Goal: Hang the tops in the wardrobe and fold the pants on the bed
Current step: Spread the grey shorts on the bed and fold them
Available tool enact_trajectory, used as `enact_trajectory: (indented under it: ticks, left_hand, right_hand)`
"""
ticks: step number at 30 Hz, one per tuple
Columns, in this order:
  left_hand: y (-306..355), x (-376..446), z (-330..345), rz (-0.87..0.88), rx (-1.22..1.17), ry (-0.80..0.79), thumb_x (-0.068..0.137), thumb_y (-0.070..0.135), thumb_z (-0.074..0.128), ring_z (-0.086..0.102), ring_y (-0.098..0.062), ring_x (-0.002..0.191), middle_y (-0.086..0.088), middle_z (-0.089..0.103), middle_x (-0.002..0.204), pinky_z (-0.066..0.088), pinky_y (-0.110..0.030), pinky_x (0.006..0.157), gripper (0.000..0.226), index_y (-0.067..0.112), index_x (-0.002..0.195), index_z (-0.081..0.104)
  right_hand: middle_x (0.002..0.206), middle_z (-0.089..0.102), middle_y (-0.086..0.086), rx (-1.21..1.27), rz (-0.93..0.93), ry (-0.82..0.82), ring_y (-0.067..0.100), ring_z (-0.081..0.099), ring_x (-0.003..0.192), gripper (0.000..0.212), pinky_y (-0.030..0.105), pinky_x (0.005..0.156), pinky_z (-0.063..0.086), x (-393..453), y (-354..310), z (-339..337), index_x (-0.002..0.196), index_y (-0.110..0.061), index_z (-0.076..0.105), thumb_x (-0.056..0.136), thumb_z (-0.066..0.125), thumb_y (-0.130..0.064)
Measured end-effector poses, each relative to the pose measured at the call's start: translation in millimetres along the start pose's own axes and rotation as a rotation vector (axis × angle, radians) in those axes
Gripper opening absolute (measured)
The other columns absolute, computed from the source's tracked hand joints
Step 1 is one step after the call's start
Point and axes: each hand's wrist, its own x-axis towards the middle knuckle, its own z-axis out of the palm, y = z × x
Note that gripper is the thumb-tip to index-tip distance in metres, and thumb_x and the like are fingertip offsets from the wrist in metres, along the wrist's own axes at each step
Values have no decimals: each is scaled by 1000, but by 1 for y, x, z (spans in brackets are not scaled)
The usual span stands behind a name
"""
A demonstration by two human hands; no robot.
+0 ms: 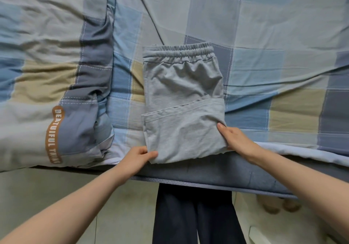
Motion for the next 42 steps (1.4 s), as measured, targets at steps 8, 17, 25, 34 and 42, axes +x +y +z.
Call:
enact_trajectory:
  ticks: [8,17,25,34,42]
  left_hand:
    - [-4,-5,4,-95,-83,24,93,16,62,58,-21,84,-14,64,85,49,-33,83,18,-2,92,64]
    - [-4,-10,-8,361,389,270,85,16,67,60,-6,77,7,63,104,48,-23,75,45,29,123,47]
    - [36,26,-37,993,1607,362,83,-8,28,38,-43,137,-8,34,155,34,-58,110,78,33,149,26]
    - [71,62,-34,1455,2043,105,94,6,46,20,-33,147,-4,19,162,22,-56,117,61,18,152,31]
    - [70,60,-40,888,1830,187,95,20,16,26,-27,146,-1,24,160,16,-57,118,60,27,154,19]
  right_hand:
    - [87,66,10,-184,129,-70,18,61,76,48,31,70,52,-3,-8,-5,82,-1,67,97,48,-42]
    - [131,55,19,-1580,-1122,340,38,55,119,47,46,94,47,-11,-11,-40,131,-6,55,85,44,-6]
    - [152,37,3,-2042,-1318,66,29,39,137,57,49,107,39,32,-31,-31,148,-25,35,93,39,-10]
    - [147,44,4,-1773,-1262,-14,29,43,134,53,50,105,41,34,-22,-44,141,-22,47,94,29,-7]
    - [153,36,-7,-1413,-946,-185,19,26,144,66,40,118,20,22,-28,-44,149,-24,33,86,21,-8]
